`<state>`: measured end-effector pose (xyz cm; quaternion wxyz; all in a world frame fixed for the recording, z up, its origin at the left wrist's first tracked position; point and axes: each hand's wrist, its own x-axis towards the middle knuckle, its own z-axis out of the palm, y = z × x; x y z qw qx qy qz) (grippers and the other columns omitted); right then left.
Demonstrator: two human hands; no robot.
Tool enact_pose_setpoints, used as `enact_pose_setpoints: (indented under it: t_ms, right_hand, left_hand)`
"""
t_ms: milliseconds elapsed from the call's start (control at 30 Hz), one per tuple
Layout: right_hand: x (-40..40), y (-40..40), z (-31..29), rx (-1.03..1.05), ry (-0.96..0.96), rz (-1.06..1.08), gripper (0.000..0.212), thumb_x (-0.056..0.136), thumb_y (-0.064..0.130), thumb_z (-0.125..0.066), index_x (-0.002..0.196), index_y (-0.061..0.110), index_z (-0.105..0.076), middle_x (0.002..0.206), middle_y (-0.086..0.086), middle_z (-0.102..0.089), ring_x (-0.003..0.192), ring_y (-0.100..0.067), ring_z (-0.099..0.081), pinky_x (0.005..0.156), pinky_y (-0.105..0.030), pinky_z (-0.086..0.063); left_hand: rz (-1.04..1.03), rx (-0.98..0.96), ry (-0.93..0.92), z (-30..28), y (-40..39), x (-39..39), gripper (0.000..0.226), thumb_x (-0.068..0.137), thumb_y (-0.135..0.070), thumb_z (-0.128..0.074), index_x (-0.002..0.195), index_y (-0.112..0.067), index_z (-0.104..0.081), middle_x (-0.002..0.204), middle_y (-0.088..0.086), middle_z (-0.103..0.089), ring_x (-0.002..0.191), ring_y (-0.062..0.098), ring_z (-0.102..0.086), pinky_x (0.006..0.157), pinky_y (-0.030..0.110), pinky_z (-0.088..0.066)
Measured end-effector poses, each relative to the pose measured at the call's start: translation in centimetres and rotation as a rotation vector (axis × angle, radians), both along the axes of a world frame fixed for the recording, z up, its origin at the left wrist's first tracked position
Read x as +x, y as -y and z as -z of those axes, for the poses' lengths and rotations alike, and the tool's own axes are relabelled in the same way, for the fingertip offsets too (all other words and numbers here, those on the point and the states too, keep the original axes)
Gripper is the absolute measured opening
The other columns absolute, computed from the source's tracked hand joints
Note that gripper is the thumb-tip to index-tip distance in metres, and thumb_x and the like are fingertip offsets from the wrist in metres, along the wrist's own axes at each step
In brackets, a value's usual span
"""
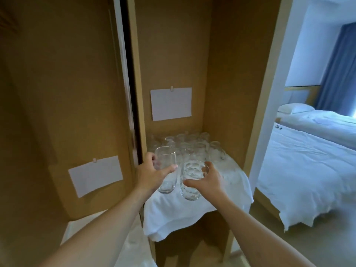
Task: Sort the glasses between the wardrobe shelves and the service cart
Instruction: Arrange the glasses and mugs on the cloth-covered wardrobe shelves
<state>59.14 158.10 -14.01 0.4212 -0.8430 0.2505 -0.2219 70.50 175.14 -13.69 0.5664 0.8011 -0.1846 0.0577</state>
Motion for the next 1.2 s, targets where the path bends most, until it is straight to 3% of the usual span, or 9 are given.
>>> enact_pose_setpoints:
  t_ms: [200, 333, 400, 567, 633, 733, 833, 1000, 1200]
  right_hand:
    - [1.5, 5.6, -1.0, 0.008, 0.034, 0.070, 0.114, 0.057, 0.049, -0.094, 0.151, 0.020, -0.038, 0.136, 0.002, -0.059, 0.122, -0.018, -0.058, 0.100, -0.037, -0.050]
    - [3.3, 9.8, -0.9, -0.043, -0.009, 0.093, 0.115, 0.059, 0.056, -0.092, 0.153, 0.024, -0.034, 0.141, 0.007, -0.056, 0.127, -0.015, -0.055, 0.092, -0.027, -0.045]
    - [4.6, 11.7, -0.5, -0.018, -0.006, 0.109, 0.115, 0.058, 0.053, -0.093, 0.153, 0.023, -0.035, 0.143, 0.005, -0.055, 0.129, -0.015, -0.054, 0.098, -0.031, -0.047]
    - [8.2, 15.9, 1.4, 0.023, -0.031, 0.154, 0.116, 0.053, 0.050, -0.096, 0.149, 0.022, -0.039, 0.141, 0.003, -0.057, 0.128, -0.018, -0.054, 0.102, -0.034, -0.048]
    - [9.4, 17.4, 2.3, 0.012, -0.040, 0.161, 0.115, 0.051, 0.050, -0.096, 0.148, 0.023, -0.041, 0.138, 0.004, -0.058, 0.125, -0.017, -0.055, 0.098, -0.030, -0.047]
    - [10.8, 19.5, 3.8, 0.029, -0.068, 0.155, 0.119, 0.052, 0.054, -0.095, 0.150, 0.021, -0.037, 0.143, 0.002, -0.055, 0.131, -0.020, -0.051, 0.106, -0.040, -0.048]
    - [12.1, 21.6, 5.2, 0.033, -0.114, 0.131, 0.119, 0.053, 0.055, -0.093, 0.151, 0.021, -0.035, 0.145, 0.000, -0.053, 0.133, -0.022, -0.050, 0.108, -0.042, -0.047]
    - [15.3, 26.1, 6.9, 0.001, -0.166, 0.089, 0.115, 0.051, 0.055, -0.094, 0.145, 0.018, -0.040, 0.140, -0.001, -0.057, 0.130, -0.024, -0.053, 0.106, -0.043, -0.048]
    - [18.2, 30.4, 8.6, -0.049, -0.197, -0.039, 0.115, 0.051, 0.051, -0.096, 0.147, 0.017, -0.041, 0.139, -0.003, -0.059, 0.128, -0.026, -0.056, 0.101, -0.038, -0.049]
  left_hand:
    - [0.060, -0.003, 0.022, -0.4, 7.2, 3.1, 0.073, 0.047, -0.073, -0.079, 0.098, -0.030, -0.049, 0.094, -0.009, -0.059, 0.088, 0.014, -0.058, 0.073, 0.036, -0.050]
    - [0.115, -0.020, -0.005, 0.5, 11.8, 6.1, 0.073, 0.049, -0.070, -0.081, 0.100, -0.028, -0.051, 0.095, -0.009, -0.060, 0.090, 0.011, -0.058, 0.072, 0.033, -0.049]
    - [0.140, 0.002, -0.010, 1.2, 13.8, 7.7, 0.074, 0.050, -0.069, -0.081, 0.102, -0.027, -0.051, 0.097, -0.009, -0.059, 0.091, 0.011, -0.058, 0.072, 0.033, -0.049]
    - [0.161, 0.052, -0.093, 3.2, 17.7, 11.1, 0.085, 0.044, -0.073, -0.081, 0.110, -0.035, -0.044, 0.100, -0.026, -0.049, 0.090, -0.004, -0.051, 0.070, 0.027, -0.046]
    - [0.171, 0.057, -0.125, 4.4, 18.9, 12.0, 0.083, 0.045, -0.068, -0.085, 0.109, -0.038, -0.041, 0.101, -0.024, -0.052, 0.093, 0.003, -0.056, 0.074, 0.029, -0.052]
    - [0.173, 0.069, -0.163, 6.3, 20.6, 12.9, 0.074, 0.046, -0.063, -0.087, 0.100, -0.038, -0.043, 0.104, -0.009, -0.060, 0.096, 0.012, -0.061, 0.079, 0.035, -0.056]
    - [0.159, 0.078, -0.177, 8.1, 22.3, 13.1, 0.073, 0.046, -0.065, -0.086, 0.097, -0.035, -0.043, 0.102, -0.009, -0.059, 0.096, 0.009, -0.060, 0.074, 0.029, -0.053]
    - [0.093, 0.044, -0.207, 10.4, 25.6, 13.4, 0.072, 0.046, -0.059, -0.089, 0.094, -0.034, -0.042, 0.102, -0.006, -0.059, 0.097, 0.009, -0.060, 0.080, 0.034, -0.054]
    - [0.000, 0.022, -0.231, 12.4, 28.5, 12.8, 0.077, 0.040, -0.064, -0.086, 0.096, -0.034, -0.043, 0.105, -0.011, -0.059, 0.100, 0.003, -0.059, 0.077, 0.023, -0.049]
